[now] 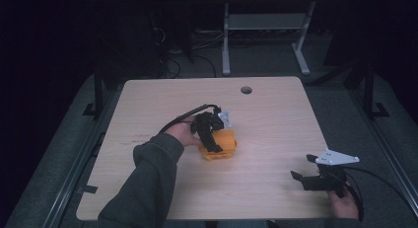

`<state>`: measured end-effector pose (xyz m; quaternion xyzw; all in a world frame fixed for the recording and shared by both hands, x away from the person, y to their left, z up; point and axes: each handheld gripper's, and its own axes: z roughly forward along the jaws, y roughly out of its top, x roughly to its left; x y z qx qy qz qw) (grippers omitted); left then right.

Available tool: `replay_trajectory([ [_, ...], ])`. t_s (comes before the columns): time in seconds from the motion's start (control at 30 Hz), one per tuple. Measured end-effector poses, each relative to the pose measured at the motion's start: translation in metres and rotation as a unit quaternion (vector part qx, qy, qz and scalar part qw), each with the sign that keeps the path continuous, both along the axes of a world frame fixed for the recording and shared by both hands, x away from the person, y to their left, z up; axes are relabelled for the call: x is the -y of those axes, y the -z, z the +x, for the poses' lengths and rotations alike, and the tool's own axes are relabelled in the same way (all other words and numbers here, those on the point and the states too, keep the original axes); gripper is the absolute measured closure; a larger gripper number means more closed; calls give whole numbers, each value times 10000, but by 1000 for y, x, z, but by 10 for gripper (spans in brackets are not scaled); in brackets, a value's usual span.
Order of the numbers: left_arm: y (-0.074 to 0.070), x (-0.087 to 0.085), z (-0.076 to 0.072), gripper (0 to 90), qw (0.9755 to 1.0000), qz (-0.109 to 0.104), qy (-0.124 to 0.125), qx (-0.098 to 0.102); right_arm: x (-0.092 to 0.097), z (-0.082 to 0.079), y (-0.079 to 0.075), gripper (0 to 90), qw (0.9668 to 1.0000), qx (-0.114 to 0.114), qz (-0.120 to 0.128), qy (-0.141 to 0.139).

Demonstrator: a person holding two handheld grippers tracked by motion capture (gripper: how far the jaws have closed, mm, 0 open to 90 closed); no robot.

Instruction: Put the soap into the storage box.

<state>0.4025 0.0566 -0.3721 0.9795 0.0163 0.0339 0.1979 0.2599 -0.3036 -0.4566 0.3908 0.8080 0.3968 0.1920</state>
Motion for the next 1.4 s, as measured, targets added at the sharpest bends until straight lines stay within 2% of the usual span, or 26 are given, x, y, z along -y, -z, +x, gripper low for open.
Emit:
replay_trajectory([
  [0.57, -14, -15, -10, 197, 9998, -97, -91, 166, -1, 0, 0, 139, 10000, 3, -32, -4],
  [0.83, -15, -24, -14, 204, 9996, -146, -155, 187, -2, 0, 0, 139, 10000, -13, -27, 7],
  [1.0, -15, -32, -15, 205, 9990, -287, -296, 180, -2, 0, 0, 139, 10000, -17, -45, 39],
  [1.4, -18, -45, -23, 209, 9984, -370, -361, 244, -3, 0, 0, 139, 9999, -14, -91, 65],
])
